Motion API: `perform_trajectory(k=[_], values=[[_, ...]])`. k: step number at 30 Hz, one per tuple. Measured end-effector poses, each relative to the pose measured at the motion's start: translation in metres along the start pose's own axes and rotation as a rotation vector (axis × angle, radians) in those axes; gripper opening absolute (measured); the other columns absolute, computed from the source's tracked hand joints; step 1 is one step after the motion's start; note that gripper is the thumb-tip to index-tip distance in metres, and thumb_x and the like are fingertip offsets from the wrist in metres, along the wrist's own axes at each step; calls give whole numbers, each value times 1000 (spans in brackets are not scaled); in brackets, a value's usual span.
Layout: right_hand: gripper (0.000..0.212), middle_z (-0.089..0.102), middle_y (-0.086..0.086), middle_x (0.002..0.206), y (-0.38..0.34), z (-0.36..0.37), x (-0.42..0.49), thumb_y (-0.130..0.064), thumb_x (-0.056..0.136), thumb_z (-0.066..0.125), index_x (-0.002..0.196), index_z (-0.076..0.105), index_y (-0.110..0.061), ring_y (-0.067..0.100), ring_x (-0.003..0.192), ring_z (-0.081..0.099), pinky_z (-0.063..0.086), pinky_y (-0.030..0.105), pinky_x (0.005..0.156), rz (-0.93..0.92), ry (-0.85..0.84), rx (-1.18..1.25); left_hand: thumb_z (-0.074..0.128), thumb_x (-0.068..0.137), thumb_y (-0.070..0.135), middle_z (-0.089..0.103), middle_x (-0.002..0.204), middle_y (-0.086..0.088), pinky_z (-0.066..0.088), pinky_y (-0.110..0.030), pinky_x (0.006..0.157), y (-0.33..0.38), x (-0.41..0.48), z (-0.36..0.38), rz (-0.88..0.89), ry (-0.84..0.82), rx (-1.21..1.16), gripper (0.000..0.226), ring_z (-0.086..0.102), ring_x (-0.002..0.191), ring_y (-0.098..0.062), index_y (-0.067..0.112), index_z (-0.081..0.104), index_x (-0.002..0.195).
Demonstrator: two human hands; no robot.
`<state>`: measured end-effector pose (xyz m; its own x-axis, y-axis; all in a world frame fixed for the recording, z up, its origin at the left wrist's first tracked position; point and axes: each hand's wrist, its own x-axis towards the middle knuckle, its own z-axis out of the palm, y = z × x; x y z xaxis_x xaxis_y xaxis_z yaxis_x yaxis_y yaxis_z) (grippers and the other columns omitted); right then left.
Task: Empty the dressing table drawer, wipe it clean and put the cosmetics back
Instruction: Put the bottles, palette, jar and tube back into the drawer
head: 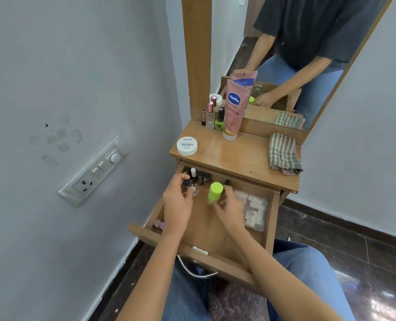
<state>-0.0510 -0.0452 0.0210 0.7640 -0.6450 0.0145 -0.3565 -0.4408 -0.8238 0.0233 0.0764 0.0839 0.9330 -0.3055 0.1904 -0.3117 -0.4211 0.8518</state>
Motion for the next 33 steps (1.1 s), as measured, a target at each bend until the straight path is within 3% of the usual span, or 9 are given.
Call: perform_trajectory(k=[4, 8, 13, 17, 21, 27, 33], values=[[43, 66, 2, 97, 3, 11, 10, -18, 84, 63, 121, 44, -27, 22, 84, 62, 52, 37, 70, -36, -81, -151, 66, 84, 5, 65, 97, 6, 51, -24, 79, -8, 5, 6, -14, -25, 90, 30, 62, 82, -7, 21, 57, 107], [43, 66, 7, 101, 8, 16, 14, -18, 85, 60, 122, 40, -25, 28, 89, 63, 53, 41, 70, -28, -94, -231, 64, 85, 4, 65, 99, 5, 42, -16, 71, -10, 10, 9, -48, -48, 134, 29, 58, 76, -3, 21, 57, 109], [60, 49, 6, 127, 1, 17, 8, -20, 83, 66, 135, 37, -17, 25, 104, 58, 52, 38, 74, -90, 15, -288, 62, 86, 3, 66, 103, 2, 45, -22, 75, -12, 16, 12, -67, -56, 150, 30, 57, 82, -4, 21, 56, 111], [62, 52, 7, 113, -9, 14, 15, -32, 71, 79, 123, 50, -13, 22, 89, 58, 53, 33, 58, -222, 142, -422, 61, 88, 4, 66, 103, 1, 46, -23, 76, -13, 19, 15, -81, -61, 166, 31, 59, 83, -8, 21, 56, 113], [45, 64, 1, 95, -7, 6, 34, -26, 63, 84, 103, 65, -16, 23, 80, 56, 49, 32, 62, -425, 182, -612, 61, 87, 2, 66, 105, -1, 47, -22, 80, -12, 19, 16, -67, -75, 174, 32, 63, 95, -14, 20, 56, 114], [46, 64, 4, 107, 1, -4, 49, -8, 65, 78, 110, 66, -13, 25, 86, 56, 51, 32, 70, -554, 156, -650, 62, 86, 0, 66, 103, -3, 53, -30, 84, -15, 18, 22, -47, -84, 191, 34, 64, 93, -16, 19, 57, 114], [43, 65, 3, 98, 2, -7, 54, -1, 66, 73, 106, 66, -13, 24, 81, 56, 45, 31, 65, -634, 219, -742, 61, 86, 0, 66, 105, -2, 54, -32, 86, -21, 16, 27, -52, -100, 218, 35, 64, 95, -16, 19, 57, 115]])
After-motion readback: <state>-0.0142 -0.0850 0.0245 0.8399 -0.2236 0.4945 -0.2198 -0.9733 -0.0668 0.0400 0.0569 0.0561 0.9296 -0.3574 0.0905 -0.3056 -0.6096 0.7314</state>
